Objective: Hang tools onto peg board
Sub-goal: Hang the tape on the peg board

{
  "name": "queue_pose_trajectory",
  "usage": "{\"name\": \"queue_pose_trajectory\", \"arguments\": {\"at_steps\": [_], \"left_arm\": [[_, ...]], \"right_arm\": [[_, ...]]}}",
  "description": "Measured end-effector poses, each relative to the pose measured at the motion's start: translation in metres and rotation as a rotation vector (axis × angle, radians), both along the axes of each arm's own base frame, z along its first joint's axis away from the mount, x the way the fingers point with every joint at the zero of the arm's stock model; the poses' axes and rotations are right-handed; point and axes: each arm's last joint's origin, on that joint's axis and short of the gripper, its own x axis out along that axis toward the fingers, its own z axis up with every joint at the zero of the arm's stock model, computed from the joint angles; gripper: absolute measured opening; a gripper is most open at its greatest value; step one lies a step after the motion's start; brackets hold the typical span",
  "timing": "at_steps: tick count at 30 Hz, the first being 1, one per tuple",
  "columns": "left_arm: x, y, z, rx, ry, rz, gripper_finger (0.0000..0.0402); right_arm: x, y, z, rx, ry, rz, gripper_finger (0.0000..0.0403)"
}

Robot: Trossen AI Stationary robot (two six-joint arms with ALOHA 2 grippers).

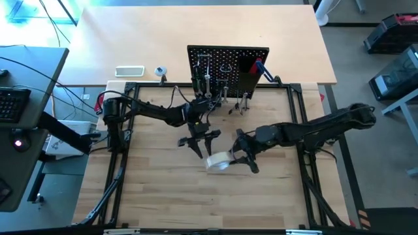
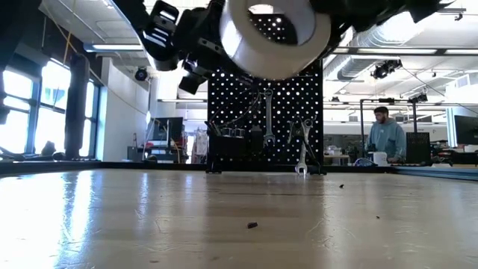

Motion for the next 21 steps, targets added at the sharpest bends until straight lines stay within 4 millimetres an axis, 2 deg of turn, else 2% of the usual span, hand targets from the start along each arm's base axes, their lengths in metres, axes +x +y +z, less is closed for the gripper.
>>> {"name": "queue_pose_trajectory", "arguments": {"at_steps": [9, 12, 16, 21], "left_arm": [[-0.004, 0.021, 0.003, 0.000, -0.013, 0.046, 0.0171], [-0.004, 0.022, 0.002, 0.008, -0.004, 0.081, 0.0172], [-0.003, 0.019, -0.004, 0.039, 0.012, 0.157, 0.0172], [-0.004, 0.005, -0.013, 0.074, 0.036, 0.208, 0.0172]], "right_arm": [[-0.057, -0.010, 0.036, -0.045, 0.027, -0.174, 0.0157], [-0.073, -0.016, 0.037, -0.088, 0.078, -0.265, 0.0157], [-0.081, -0.023, 0.034, -0.142, 0.128, -0.348, 0.0157], [-0.077, -0.035, 0.029, -0.223, 0.159, -0.396, 0.0157]]}}
